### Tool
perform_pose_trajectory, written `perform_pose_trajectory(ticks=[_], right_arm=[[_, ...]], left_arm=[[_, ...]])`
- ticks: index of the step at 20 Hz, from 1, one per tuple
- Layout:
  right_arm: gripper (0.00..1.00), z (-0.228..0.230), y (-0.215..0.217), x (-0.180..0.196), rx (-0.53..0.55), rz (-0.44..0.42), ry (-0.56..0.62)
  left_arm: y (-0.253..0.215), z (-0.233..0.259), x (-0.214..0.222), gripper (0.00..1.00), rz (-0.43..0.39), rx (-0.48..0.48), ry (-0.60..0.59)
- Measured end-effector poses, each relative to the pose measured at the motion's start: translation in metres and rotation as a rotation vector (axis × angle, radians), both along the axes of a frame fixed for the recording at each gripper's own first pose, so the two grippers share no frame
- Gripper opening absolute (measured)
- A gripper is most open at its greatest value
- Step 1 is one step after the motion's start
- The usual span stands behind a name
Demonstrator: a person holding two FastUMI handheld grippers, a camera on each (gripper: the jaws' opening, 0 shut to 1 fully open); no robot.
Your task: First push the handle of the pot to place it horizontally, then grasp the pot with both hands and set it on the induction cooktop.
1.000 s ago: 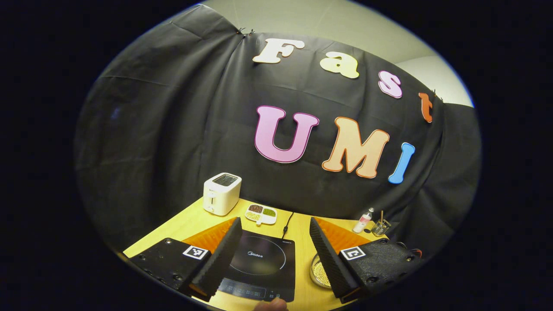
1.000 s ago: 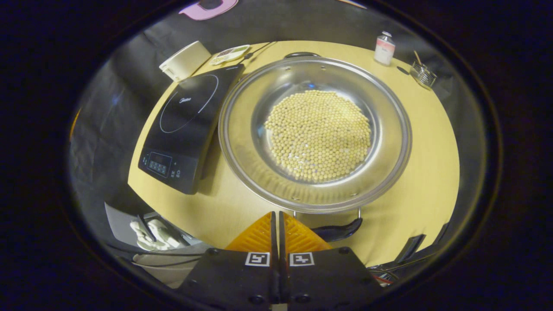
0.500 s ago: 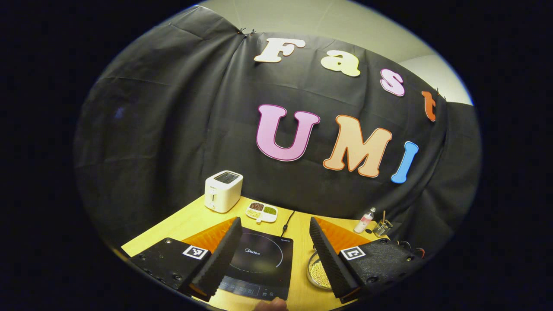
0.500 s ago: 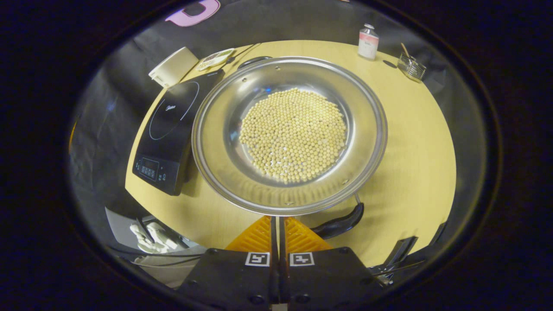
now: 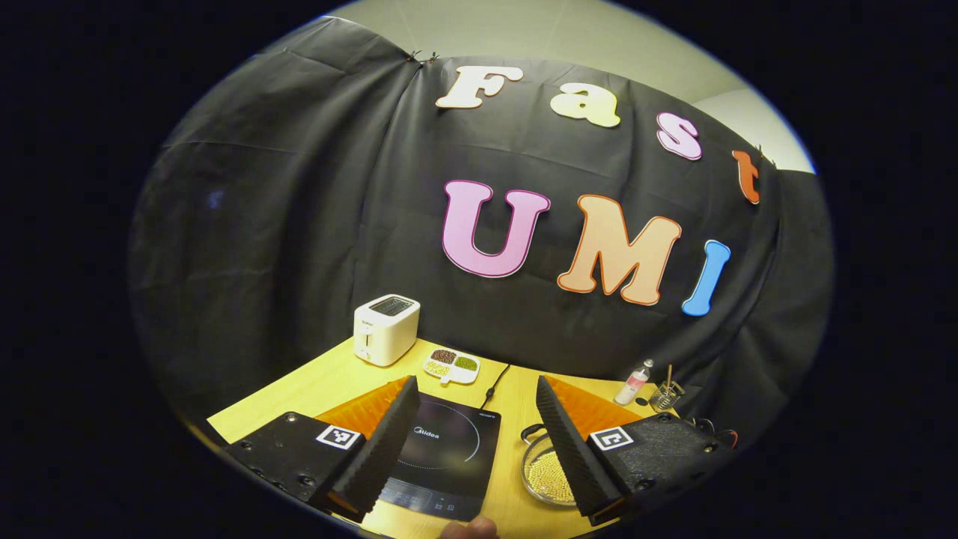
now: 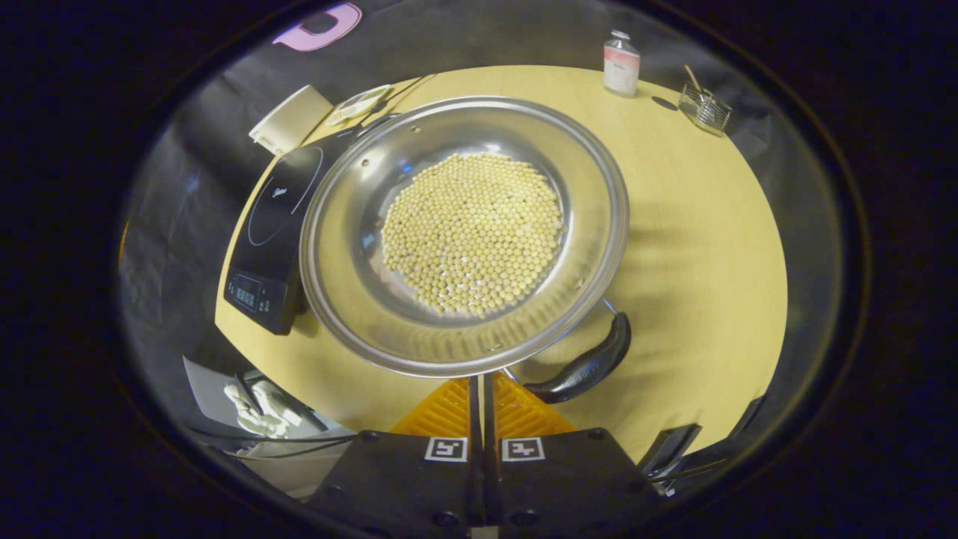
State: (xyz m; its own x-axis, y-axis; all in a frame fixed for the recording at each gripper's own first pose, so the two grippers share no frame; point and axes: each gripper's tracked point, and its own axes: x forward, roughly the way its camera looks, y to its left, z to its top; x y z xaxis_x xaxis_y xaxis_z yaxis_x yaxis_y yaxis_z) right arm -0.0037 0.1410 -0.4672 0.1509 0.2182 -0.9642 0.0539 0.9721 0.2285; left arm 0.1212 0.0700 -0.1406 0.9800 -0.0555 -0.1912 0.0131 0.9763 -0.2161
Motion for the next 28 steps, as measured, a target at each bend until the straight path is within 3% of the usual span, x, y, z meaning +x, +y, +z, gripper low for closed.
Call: perform_pose_trajectory(ticks=[10, 11, 17, 18, 21, 22, 24, 28], right_arm=[[0.03, -0.011, -0.040, 0.021, 0.032, 0.081, -0.013], [0.03, -0.012, -0.045, 0.024, 0.032, 0.083, -0.015], [0.03, -0.016, -0.069, 0.043, 0.039, 0.091, -0.029], [0.00, -0.016, -0.072, 0.046, 0.037, 0.094, -0.034], [0.03, -0.018, -0.078, 0.054, 0.032, 0.099, -0.048], [0.03, -0.018, -0.080, 0.056, 0.031, 0.094, -0.054], [0.00, -0.019, -0.086, 0.062, 0.030, 0.065, -0.069], [0.03, -0.022, -0.096, 0.073, 0.030, -0.022, -0.095]], left_arm=[[-0.038, 0.006, -0.007, 0.92, 0.079, 0.040, -0.008], [-0.041, 0.007, -0.008, 0.96, 0.088, 0.041, -0.010], [-0.054, 0.004, -0.021, 0.92, 0.131, 0.051, -0.001], [-0.054, 0.003, -0.023, 0.96, 0.133, 0.057, 0.002], [-0.057, 0.004, -0.025, 0.96, 0.131, 0.077, 0.015], [-0.058, 0.004, -0.026, 0.92, 0.127, 0.084, 0.017], [-0.062, 0.005, -0.027, 0.96, 0.109, 0.102, 0.025], [-0.076, 0.002, -0.021, 0.92, 0.041, 0.131, 0.063]])
